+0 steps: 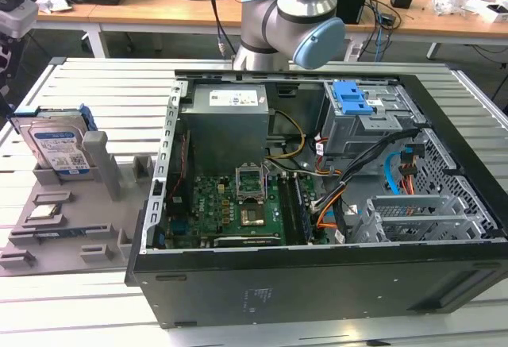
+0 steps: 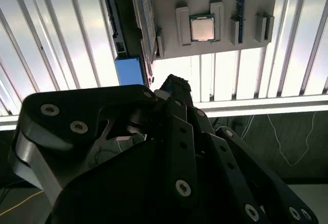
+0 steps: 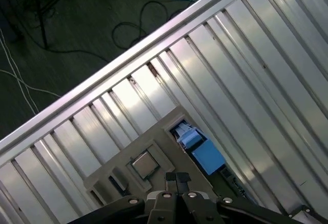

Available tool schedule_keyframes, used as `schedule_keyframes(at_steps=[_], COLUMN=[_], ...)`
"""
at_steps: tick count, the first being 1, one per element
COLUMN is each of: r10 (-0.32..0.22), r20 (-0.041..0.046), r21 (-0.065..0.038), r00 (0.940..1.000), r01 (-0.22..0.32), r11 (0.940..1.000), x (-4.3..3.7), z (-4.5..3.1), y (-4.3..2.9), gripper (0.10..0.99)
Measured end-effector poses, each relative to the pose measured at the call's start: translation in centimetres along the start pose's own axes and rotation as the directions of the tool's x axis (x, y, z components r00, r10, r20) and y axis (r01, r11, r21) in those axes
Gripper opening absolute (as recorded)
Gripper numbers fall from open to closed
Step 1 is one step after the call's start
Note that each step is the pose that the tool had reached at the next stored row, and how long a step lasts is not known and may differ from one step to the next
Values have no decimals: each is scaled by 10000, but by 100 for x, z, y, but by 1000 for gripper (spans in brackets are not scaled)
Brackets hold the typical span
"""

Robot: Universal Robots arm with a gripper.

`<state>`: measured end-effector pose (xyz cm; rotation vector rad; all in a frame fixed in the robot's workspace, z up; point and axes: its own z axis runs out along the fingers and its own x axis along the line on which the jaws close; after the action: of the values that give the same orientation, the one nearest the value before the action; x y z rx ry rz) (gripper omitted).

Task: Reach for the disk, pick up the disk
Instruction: 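Pick up the disk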

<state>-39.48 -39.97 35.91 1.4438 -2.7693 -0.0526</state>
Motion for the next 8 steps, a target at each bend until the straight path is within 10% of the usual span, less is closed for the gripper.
schedule_keyframes(at_steps=[8], r10=[-805], r20=[-31], r21=[-1], r00=[9967], r01=[805], r11=[9968], x=[0], z=[0], y=[0], gripper=[106])
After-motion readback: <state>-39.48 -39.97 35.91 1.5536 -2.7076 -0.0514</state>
